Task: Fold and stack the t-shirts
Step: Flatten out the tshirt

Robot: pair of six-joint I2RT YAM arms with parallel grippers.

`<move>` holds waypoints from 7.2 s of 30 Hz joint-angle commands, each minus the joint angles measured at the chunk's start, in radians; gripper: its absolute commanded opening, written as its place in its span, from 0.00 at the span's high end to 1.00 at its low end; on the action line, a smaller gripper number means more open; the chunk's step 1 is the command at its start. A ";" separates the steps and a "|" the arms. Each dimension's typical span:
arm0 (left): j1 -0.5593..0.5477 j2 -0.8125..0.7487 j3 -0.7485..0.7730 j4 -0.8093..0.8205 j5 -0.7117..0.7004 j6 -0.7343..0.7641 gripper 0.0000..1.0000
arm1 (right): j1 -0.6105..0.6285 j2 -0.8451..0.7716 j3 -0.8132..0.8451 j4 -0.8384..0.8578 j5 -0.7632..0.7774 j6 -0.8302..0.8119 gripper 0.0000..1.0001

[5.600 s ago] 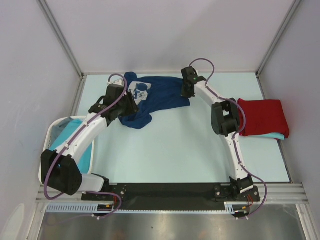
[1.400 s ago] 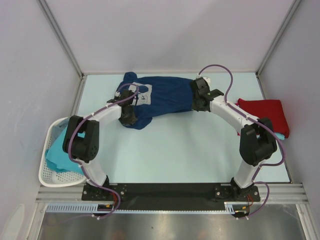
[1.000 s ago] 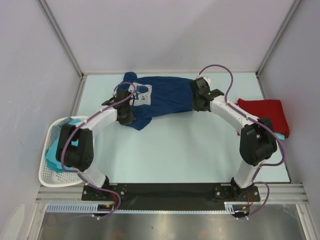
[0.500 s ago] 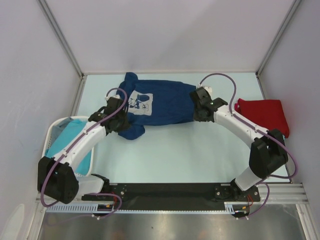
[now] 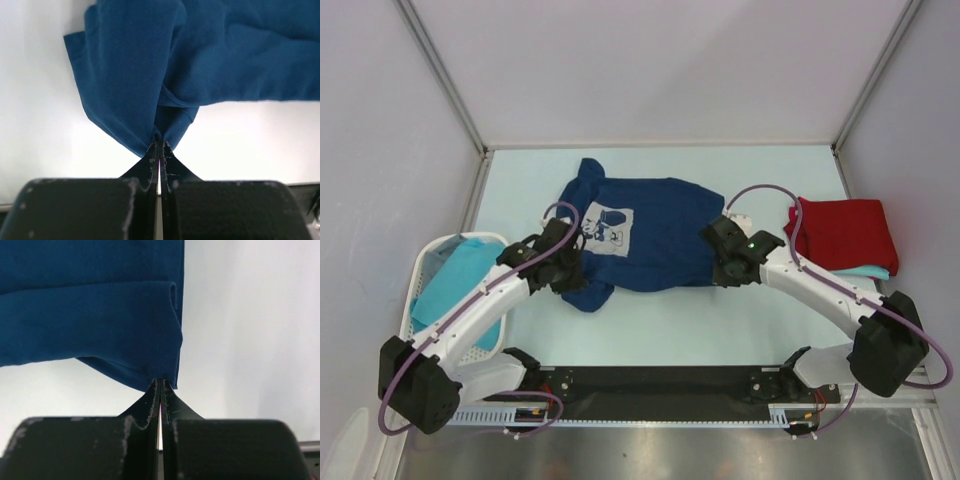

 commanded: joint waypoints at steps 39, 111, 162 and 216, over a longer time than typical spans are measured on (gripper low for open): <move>0.064 0.310 0.400 0.227 -0.043 0.132 0.35 | -0.149 0.347 0.527 0.172 0.047 -0.184 0.55; 0.120 0.734 0.390 0.312 0.115 0.124 0.44 | -0.169 0.646 0.695 0.206 -0.065 -0.173 0.78; 0.097 0.720 0.342 0.313 0.118 0.137 0.45 | -0.267 0.752 0.560 0.240 -0.048 -0.175 0.56; 0.077 0.791 0.296 0.319 0.193 0.115 0.99 | -0.448 0.956 1.073 0.079 0.078 -0.247 1.00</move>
